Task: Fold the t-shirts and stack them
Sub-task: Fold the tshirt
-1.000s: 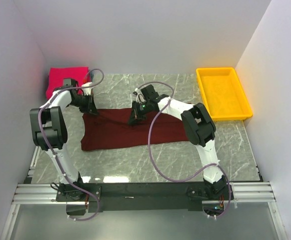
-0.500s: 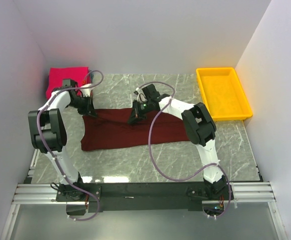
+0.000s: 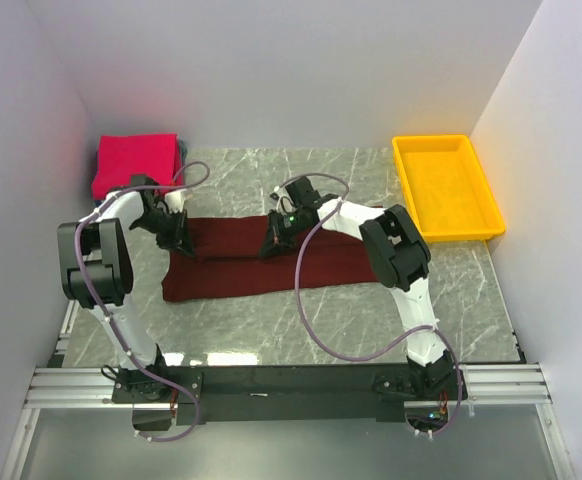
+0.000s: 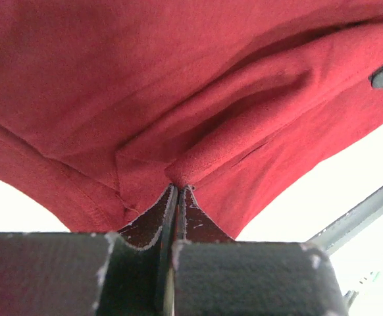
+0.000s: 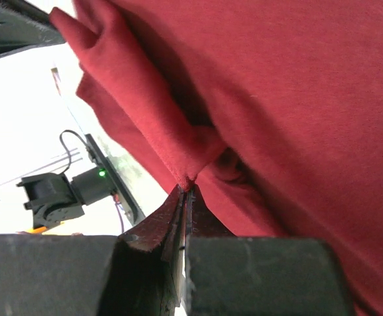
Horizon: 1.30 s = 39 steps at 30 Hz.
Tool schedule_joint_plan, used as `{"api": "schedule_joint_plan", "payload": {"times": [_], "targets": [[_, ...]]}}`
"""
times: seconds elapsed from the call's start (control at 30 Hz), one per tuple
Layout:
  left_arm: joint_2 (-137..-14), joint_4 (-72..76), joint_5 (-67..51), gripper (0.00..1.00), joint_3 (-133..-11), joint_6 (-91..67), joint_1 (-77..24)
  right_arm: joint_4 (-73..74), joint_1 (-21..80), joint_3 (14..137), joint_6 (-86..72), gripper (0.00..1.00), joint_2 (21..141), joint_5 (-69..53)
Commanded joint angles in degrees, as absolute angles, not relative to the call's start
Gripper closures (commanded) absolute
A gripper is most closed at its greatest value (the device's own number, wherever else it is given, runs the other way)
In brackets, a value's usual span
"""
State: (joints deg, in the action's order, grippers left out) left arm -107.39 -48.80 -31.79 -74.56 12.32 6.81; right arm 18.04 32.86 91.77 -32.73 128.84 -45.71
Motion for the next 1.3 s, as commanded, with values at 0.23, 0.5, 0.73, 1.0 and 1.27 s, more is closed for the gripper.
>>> {"api": "schedule_joint_plan", "payload": {"times": [0.23,0.5,0.73,1.0,1.27], "targets": [[-107.41,-48.16,-31.72,0.78,-73.56,11.95,6.94,21.97,32.78,93.78,-28.31,0.84,130.08,-45.88],[-103.01,-52.55,-37.7,0.61,-74.09,17.48,8.26,29.09,32.7,94.4,-20.84,0.53,123.67,-50.62],[-100.9,-47.56,-41.66,0.74,-74.0,13.19,5.46,27.25,32.52,95.26,-20.47,0.78,122.16,-49.39],[-102.22,-43.85,-39.2,0.62,-73.21,5.98,4.48,27.16,33.83,104.14,-21.88,0.68,128.93,-49.66],[-100.99,-50.18,-38.86,0.35,-71.55,5.28,8.08,31.2,35.16,101.88,-20.48,0.44,127.89,-44.56]]}}
